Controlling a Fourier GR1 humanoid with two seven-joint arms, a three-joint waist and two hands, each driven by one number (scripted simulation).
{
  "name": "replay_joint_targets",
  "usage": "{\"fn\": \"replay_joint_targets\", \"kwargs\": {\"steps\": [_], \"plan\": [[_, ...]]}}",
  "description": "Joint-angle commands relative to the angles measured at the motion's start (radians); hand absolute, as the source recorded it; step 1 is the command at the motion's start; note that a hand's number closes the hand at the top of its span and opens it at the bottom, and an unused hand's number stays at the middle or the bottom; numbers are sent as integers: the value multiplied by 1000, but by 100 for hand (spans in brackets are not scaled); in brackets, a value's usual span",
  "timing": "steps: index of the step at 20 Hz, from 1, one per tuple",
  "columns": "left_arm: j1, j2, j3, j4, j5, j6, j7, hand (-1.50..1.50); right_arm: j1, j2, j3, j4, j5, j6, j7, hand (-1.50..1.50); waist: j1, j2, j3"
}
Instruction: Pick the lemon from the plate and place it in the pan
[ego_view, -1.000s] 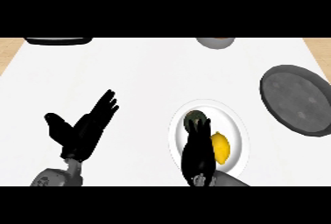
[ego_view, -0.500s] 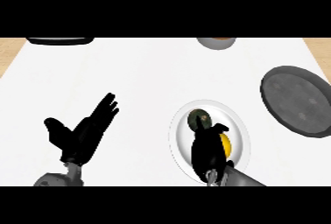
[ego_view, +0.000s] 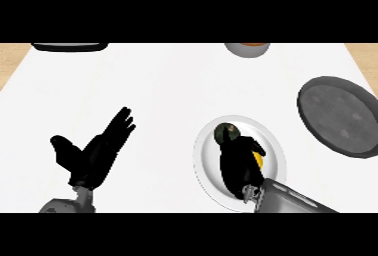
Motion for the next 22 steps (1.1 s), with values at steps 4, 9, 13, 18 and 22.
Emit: {"fn": "replay_joint_targets", "kwargs": {"steps": [4, 9, 13, 18, 22], "plan": [[18, -5, 28, 6, 9, 14, -3, 0, 216, 91, -313, -113, -118, -244, 157, 150, -74, 12, 9], [31, 19, 48, -4, 7, 6, -17, 0, 346, 189, -469, -260, -123, -525, 300, 150, -75, 7, 9], [12, -1, 35, -11, 3, 16, 1, 0, 377, 198, -469, -460, -52, -620, 362, 150, -52, 7, 6], [18, -4, 25, -21, 6, 12, 25, 0, 456, 230, -533, -642, -88, -777, 350, 150, -37, 12, 7], [36, 6, 25, -40, 6, -16, 3, 0, 507, 275, -624, -675, -193, -894, 307, 150, -16, 16, 6]]}}
